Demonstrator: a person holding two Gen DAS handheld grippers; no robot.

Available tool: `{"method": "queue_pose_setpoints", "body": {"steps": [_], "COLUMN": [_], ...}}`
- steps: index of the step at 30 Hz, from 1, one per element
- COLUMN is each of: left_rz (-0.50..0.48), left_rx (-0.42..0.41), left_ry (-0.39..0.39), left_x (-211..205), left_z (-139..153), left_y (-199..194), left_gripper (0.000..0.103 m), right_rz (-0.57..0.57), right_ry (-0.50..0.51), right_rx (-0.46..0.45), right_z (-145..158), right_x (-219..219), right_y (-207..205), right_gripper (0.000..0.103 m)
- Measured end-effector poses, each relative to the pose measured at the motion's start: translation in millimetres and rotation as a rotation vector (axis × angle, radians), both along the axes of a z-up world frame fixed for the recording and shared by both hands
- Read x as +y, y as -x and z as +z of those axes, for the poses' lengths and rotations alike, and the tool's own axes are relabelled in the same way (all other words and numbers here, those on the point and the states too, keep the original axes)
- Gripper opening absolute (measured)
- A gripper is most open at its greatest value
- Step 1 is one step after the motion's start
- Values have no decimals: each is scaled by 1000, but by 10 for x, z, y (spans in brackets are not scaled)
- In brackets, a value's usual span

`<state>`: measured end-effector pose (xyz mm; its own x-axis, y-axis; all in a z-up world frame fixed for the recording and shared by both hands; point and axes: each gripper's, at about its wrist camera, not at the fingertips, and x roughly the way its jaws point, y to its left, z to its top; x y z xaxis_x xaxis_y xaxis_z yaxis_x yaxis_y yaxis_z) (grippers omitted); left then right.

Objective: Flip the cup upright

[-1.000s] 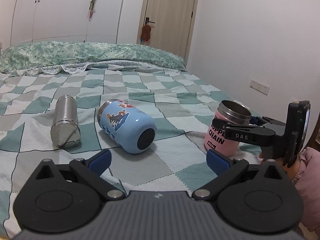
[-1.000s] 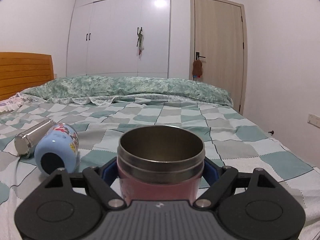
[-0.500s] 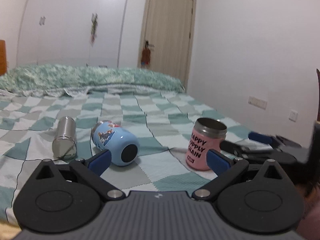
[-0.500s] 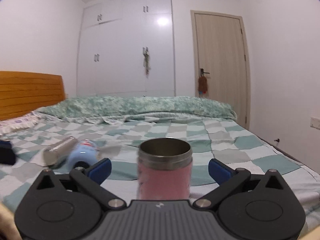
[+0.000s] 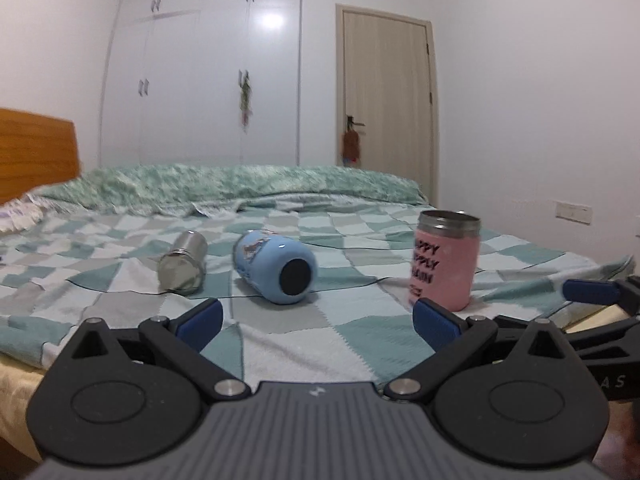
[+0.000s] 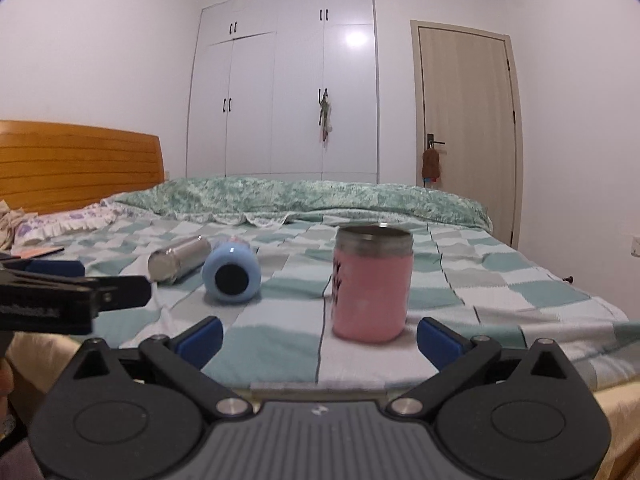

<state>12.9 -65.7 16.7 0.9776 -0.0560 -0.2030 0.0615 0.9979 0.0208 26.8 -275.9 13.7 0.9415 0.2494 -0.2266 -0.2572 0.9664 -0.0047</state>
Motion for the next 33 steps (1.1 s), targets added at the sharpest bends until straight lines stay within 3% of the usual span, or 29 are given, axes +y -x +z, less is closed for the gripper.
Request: {"method": "queue_pose_setpoints", "body": {"steps": [5, 33], "left_rz": [36, 29], "left_rx": [-7, -36], "left_ry": [-16, 13], "left_x": [22, 83], "left_z": [-210, -226], "left_y": [-7, 62], "left_gripper": [103, 103], "right_rz": [-15, -52], "right_ry": [12, -9], "right_rx": [-21, -58], "right_z": [-125, -142], "right_x": [55, 14], "right_y": [62, 91], "right_gripper": [103, 103]}}
